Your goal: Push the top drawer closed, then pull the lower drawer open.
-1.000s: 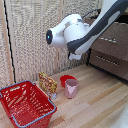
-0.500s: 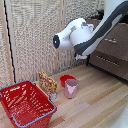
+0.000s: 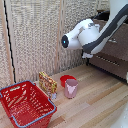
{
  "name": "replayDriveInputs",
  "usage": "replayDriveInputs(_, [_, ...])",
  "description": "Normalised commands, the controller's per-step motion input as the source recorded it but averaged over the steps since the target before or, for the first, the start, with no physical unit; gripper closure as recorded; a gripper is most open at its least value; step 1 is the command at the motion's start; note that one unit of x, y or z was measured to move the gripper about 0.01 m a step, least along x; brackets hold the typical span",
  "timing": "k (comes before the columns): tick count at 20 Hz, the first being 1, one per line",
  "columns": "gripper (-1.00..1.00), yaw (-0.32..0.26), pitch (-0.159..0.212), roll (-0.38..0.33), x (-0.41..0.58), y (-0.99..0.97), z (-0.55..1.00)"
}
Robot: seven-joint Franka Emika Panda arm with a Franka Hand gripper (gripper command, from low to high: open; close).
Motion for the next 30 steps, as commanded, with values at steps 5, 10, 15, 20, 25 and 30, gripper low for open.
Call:
replayDriveInputs(5, [1.00,0.052,-0.004,0.000,-0.076,-0.32,0.14])
replayDriveInputs(10, [1.00,0.048,0.000,-0.007,-0.011,-0.25,0.18])
replayDriveInputs(15, [1.00,0.051,0.000,-0.031,-0.003,-0.52,0.24])
replayDriveInputs(20, [1.00,0.000,0.000,-0.012,-0.006,-0.95,0.24])
replayDriveInputs(25, [1.00,0.000,0.000,-0.003,-0.001,-0.96,0.14])
replayDriveInputs(30, [1.00,0.000,0.000,-0.040,-0.050,-0.76,0.09])
